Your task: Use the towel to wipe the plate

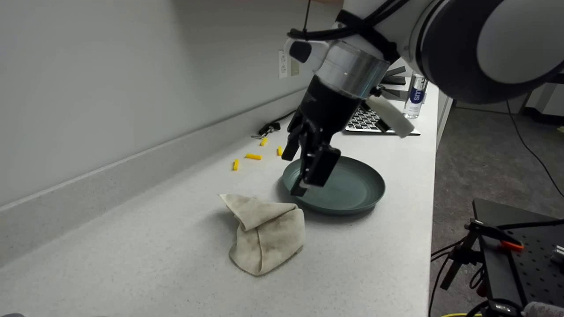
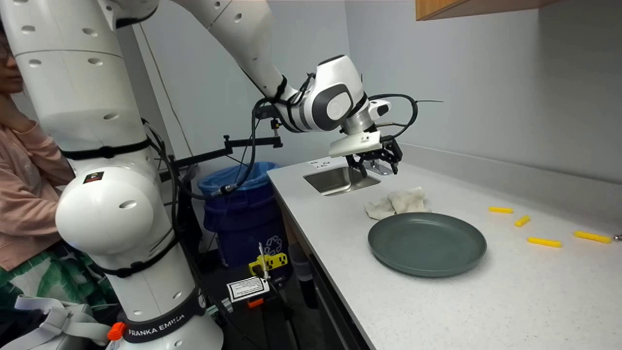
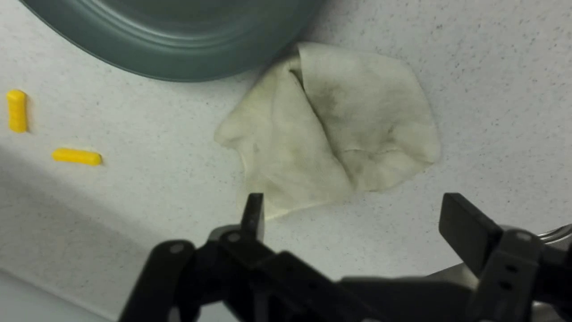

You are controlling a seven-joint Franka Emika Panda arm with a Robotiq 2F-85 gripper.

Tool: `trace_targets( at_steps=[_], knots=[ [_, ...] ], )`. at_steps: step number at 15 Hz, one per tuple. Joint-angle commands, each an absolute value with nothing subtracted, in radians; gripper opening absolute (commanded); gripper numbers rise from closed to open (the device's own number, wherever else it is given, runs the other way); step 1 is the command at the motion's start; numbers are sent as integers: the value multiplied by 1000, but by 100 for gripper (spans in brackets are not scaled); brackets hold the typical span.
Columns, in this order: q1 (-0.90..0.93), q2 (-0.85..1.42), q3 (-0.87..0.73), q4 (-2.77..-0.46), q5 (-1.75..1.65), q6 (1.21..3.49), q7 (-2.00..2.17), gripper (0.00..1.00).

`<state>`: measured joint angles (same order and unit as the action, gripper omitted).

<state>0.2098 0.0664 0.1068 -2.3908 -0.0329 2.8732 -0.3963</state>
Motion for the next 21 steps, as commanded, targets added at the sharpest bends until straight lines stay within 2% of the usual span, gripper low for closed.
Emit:
trace_targets(
  at_steps=[1, 7, 14, 20, 21],
  knots=[
    [211, 210, 143, -2302, 27, 2955, -427, 100],
    [150, 342, 212, -2243, -29, 3001, -390, 100],
    [200, 407, 78, -2211, -243, 3027, -304, 100],
    [187, 454, 125, -2209, -225, 3019, -260, 100],
    [184, 459, 133, -2207, -220, 3019, -253, 96]
  ],
)
